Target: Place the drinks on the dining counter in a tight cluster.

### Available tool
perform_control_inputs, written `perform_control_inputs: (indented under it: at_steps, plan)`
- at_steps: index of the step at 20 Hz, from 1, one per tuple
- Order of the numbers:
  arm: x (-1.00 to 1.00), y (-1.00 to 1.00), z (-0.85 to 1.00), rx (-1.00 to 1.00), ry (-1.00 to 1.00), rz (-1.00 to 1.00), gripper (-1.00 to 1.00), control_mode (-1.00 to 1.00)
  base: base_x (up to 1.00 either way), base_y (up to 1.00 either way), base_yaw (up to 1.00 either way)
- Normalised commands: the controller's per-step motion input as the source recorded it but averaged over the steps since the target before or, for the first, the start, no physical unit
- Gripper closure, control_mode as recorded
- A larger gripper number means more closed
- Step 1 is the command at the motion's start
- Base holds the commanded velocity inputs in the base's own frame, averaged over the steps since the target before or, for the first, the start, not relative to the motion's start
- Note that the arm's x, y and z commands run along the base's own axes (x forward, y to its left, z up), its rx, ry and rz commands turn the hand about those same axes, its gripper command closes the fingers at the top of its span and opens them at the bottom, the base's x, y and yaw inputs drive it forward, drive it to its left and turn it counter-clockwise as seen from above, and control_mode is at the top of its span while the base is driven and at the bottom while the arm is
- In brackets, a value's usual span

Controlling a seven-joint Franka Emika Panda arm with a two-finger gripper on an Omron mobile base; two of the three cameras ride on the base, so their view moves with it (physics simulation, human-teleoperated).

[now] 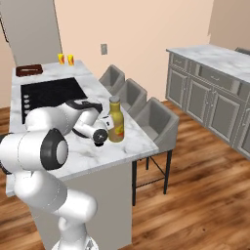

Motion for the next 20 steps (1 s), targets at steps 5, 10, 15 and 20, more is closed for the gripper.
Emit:
perform_control_inputs:
  at_steps: [5,10,15,20]
  plan:
    - [0.0,0.0,-0.04,0.0,0.0,-0.09,1.0,-1.0,0.0,0.0,0.0]
    - [0.0,0.0,0.0,0.0,0.0,-0.07,1.0,-1.0,0.0,0.0,0.0]
    - [0.0,0.0,0.0,0.09,-0.01,-0.01,1.0,-1.0,0.0,0.0,0.0]
    - [0.03,0.0,-0.04,0.01,0.0,-0.01,1.0,-1.0,0.0,0.0,0.0]
